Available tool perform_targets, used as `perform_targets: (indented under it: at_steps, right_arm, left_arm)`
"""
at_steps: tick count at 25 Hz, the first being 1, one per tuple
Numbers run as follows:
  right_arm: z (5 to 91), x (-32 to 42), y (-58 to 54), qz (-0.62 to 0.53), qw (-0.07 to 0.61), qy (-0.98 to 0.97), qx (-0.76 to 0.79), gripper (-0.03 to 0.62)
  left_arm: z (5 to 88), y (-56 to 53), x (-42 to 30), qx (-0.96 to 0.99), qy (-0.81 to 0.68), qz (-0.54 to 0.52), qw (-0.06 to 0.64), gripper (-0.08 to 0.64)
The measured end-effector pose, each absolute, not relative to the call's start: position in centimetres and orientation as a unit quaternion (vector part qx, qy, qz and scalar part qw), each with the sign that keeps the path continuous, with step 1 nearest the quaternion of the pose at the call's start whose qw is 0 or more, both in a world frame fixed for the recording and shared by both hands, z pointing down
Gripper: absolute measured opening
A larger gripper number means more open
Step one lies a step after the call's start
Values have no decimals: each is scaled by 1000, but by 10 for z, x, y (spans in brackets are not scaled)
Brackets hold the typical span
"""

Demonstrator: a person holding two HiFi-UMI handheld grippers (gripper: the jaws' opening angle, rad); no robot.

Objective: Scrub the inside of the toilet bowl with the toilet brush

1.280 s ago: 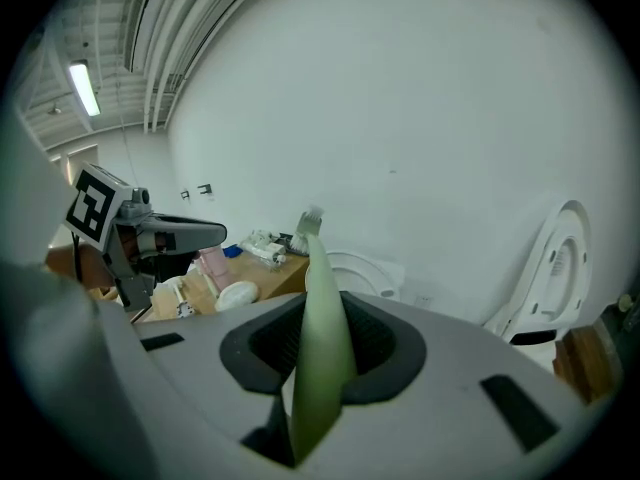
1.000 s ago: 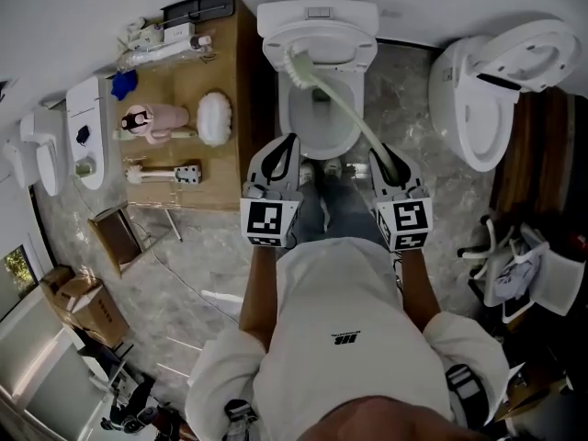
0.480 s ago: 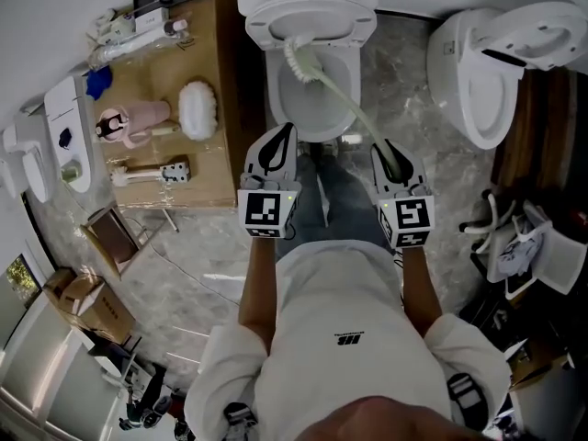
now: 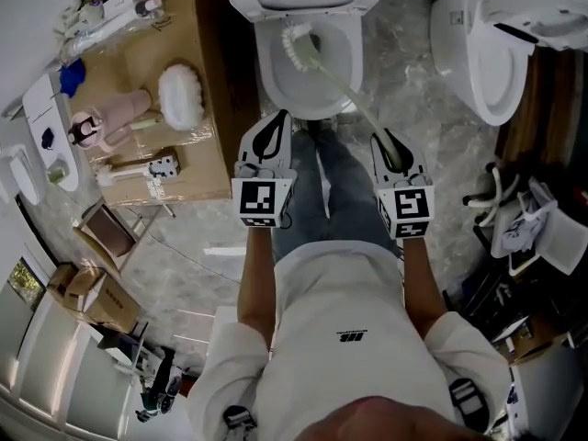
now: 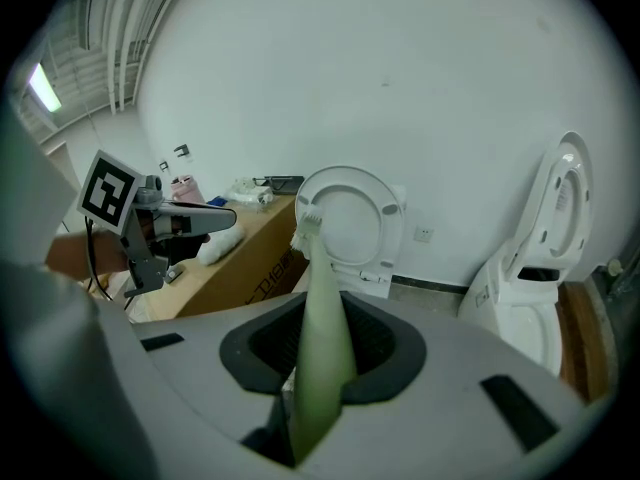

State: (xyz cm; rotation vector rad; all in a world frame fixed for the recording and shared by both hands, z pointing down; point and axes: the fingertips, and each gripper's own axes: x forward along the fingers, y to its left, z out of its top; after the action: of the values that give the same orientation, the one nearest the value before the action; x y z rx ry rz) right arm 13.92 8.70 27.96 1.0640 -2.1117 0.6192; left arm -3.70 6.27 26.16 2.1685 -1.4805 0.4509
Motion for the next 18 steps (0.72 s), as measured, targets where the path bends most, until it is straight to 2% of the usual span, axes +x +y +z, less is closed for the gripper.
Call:
perform_targets:
  at_steps: [18]
  right_arm:
    - [400, 133, 109, 294, 394, -766, 415, 71]
  left_arm:
    - [380, 80, -42, 787, -508, 198, 289, 9]
